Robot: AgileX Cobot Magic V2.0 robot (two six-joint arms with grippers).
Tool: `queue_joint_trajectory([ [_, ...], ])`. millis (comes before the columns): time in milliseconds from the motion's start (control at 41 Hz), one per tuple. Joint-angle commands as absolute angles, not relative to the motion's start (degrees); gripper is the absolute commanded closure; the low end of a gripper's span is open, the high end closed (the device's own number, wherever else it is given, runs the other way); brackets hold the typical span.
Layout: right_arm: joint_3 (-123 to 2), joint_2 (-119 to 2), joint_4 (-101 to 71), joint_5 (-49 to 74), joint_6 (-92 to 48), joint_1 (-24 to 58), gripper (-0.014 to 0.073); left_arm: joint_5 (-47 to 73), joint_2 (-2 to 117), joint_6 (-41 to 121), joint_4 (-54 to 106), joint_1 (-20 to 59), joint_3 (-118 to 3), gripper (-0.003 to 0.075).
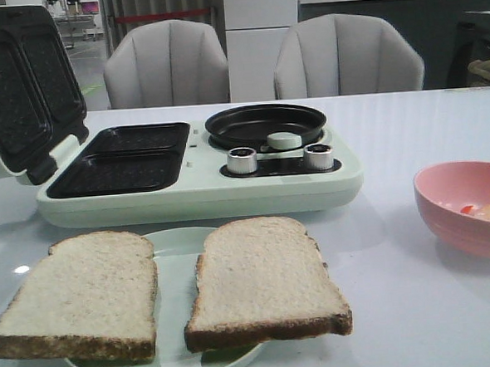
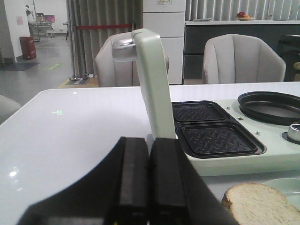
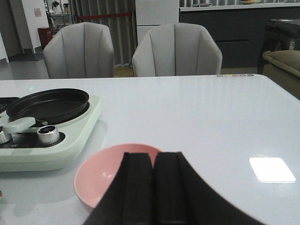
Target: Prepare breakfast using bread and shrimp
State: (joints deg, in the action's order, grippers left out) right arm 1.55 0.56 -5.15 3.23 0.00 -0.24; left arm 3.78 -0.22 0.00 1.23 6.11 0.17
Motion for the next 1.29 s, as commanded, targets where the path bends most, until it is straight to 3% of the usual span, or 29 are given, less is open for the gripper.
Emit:
queue_joint_trajectory([
  [0, 0.6, 1.8, -5.3, -2.1, -0.3, -0.5, 0.0587, -1.3, -1.2, -0.6, 1.7, 6.0, 1.8, 0.0621],
  [975, 0.3, 1.8, -4.9, -4.9, -0.4, -0.5, 0.0587, -3.3, -1.2, -0.6, 1.5, 6.0, 1.8, 0.0621],
  [1097, -3.4, 1.8, -4.9, -2.8, -0.4, -0.5, 0.0587, -8.8, -1.2, -0.6, 1.5, 6.0, -0.4, 0.0621],
  [1267, -14.9, 0.5, -4.9, 7.1, -0.4, -0.5, 0.0587, -6.5, -0.9, -0.6, 1.5, 6.0, -10.3, 0.0621],
])
